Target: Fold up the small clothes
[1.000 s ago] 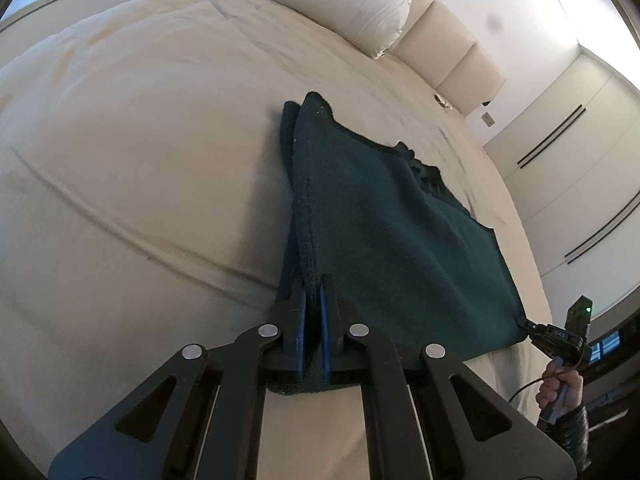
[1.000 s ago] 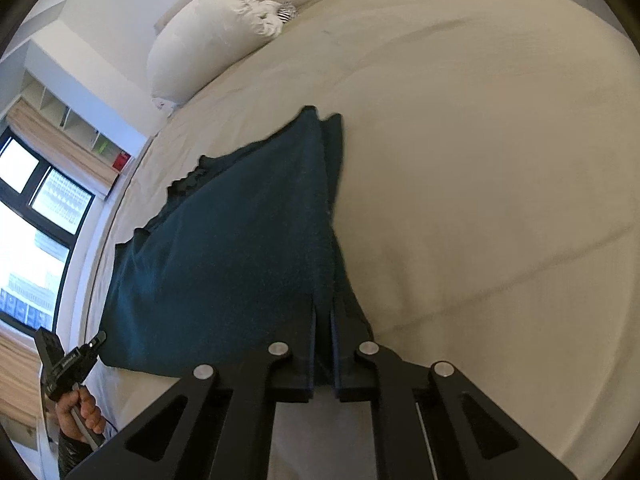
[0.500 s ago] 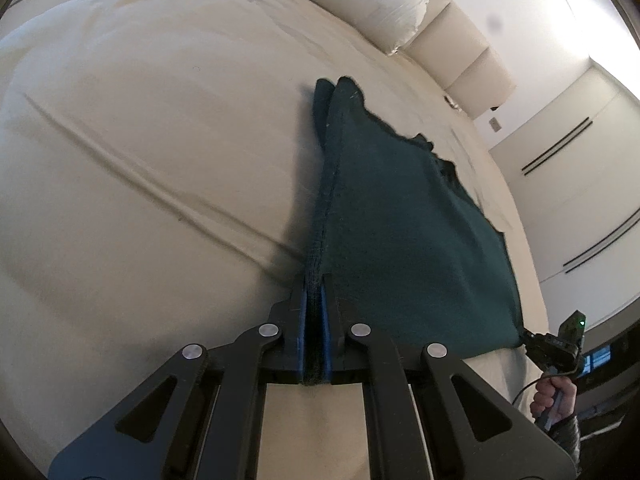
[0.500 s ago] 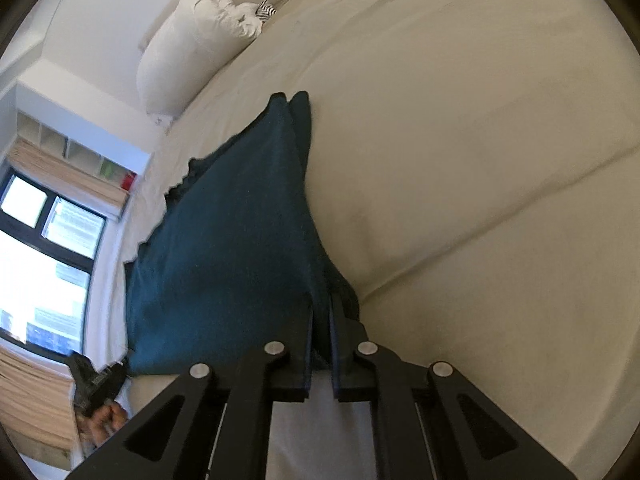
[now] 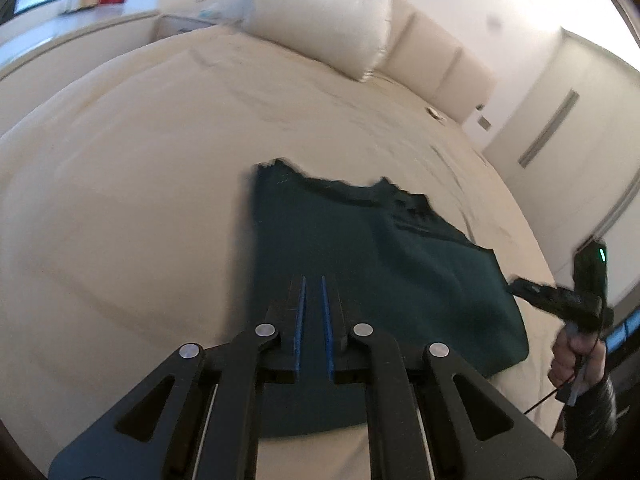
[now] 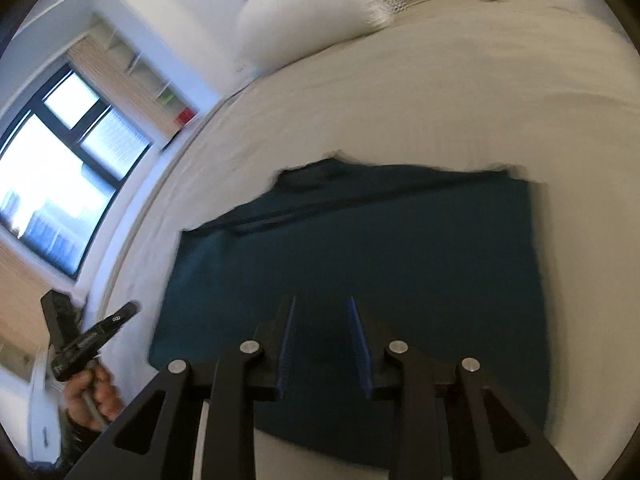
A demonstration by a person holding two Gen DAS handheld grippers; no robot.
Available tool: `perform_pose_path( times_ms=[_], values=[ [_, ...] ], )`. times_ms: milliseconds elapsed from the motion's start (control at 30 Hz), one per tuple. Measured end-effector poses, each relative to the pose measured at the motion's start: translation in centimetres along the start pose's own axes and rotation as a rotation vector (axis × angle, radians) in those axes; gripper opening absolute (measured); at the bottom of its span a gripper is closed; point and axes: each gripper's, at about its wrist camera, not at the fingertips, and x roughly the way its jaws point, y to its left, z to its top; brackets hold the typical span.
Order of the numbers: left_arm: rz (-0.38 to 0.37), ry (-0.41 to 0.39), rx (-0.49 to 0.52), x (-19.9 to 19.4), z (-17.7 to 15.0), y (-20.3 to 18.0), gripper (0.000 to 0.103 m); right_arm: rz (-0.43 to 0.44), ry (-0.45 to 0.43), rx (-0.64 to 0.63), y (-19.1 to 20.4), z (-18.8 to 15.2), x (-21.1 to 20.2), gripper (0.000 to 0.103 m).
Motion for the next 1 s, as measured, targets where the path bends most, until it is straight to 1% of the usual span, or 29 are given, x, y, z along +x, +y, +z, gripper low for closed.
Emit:
perform_pose_path(
  times_ms=[67, 100, 200, 267, 300, 333, 367, 400, 500, 567, 600, 633, 700, 733, 767, 800, 833, 867, 900, 933, 967, 1000],
  values=[
    [0.018, 0.011, 0.045, 1.7, 0.5, -1.2, 0.007, 0.07, 0.044, 0.009, 1.4, 1.3, 3.4, 0.029],
    [0.015, 0.016, 0.059, 2.5, 0.8, -1.7, 0.007, 0.081, 0.06, 0.027, 1.9, 2.0, 5.1, 0.029],
    [0.025, 0.014, 0.087, 4.5, 1.2, -2.5, 0.007, 0.161, 0.12, 0.045, 3.3, 3.5, 9.3, 0.027],
    [0.03, 0.008, 0.091, 5.6, 1.3, -2.4, 0.007, 0.158, 0.156, 0.059, 3.5, 4.2, 11.8, 0.027],
    [0.04, 0.009, 0.085, 6.2, 1.3, -2.1, 0.007, 0.146, 0.16, 0.065, 3.4, 4.3, 12.4, 0.027],
    [0.044, 0.012, 0.078, 6.6, 1.3, -1.8, 0.007, 0.107, 0.164, 0.073, 2.8, 4.7, 13.4, 0.021],
    [0.052, 0.014, 0.067, 7.1, 1.4, -1.5, 0.007, 0.078, 0.157, 0.087, 2.3, 5.0, 13.8, 0.009],
    [0.061, 0.014, 0.055, 7.4, 1.4, -1.1, 0.007, 0.054, 0.147, 0.101, 1.8, 5.3, 14.1, 0.0],
    [0.061, -0.005, 0.031, 7.8, 1.5, -0.2, 0.007, -0.075, 0.036, 0.15, -0.5, 6.8, 14.0, 0.0],
    [0.064, -0.003, 0.028, 8.0, 1.4, 0.0, 0.007, -0.122, -0.015, 0.184, -1.4, 7.6, 13.4, 0.0],
    [0.068, 0.002, 0.031, 8.2, 1.4, 0.1, 0.007, -0.128, -0.035, 0.195, -1.3, 7.8, 12.8, 0.0],
    [0.071, -0.002, 0.034, 8.0, 1.3, 0.2, 0.007, -0.114, -0.061, 0.179, -0.6, 7.8, 11.9, 0.008],
    [0.077, -0.01, 0.034, 7.7, 1.1, 0.3, 0.007, -0.075, -0.057, 0.088, 1.4, 7.5, 11.0, 0.02],
    [0.073, -0.015, 0.03, 7.5, 1.1, 0.4, 0.007, -0.063, -0.025, -0.016, 3.0, 7.3, 10.8, 0.037],
    [0.071, -0.02, 0.027, 7.2, 0.9, 0.5, 0.007, -0.106, -0.011, -0.143, 4.7, 6.8, 10.5, 0.044],
    [0.071, -0.023, 0.024, 7.1, 0.8, 0.7, 0.007, -0.156, -0.001, -0.228, 5.5, 6.4, 10.5, 0.045],
    [0.069, -0.023, 0.02, 6.8, 0.6, 0.8, 0.007, -0.218, 0.031, -0.346, 6.7, 5.9, 10.7, 0.045],
    [0.061, -0.026, 0.013, 6.7, 0.4, 1.0, 0.007, -0.22, 0.055, -0.385, 7.0, 5.6, 10.9, 0.045],
    [0.055, -0.029, 0.006, 6.5, 0.3, 1.2, 0.007, -0.206, 0.078, -0.397, 6.9, 5.5, 10.9, 0.045],
    [0.051, -0.032, 0.003, 6.4, 0.2, 1.2, 0.007, -0.199, 0.117, -0.421, 7.1, 5.2, 11.2, 0.045],
    [0.046, -0.035, 0.005, 6.3, 0.1, 1.1, 0.007, -0.219, 0.14, -0.452, 7.4, 4.8, 11.6, 0.045],
    [0.042, -0.041, 0.009, 6.2, 0.1, 1.0, 0.007, -0.261, 0.162, -0.491, 7.7, 4.1, 12.1, 0.045]
  ],
)
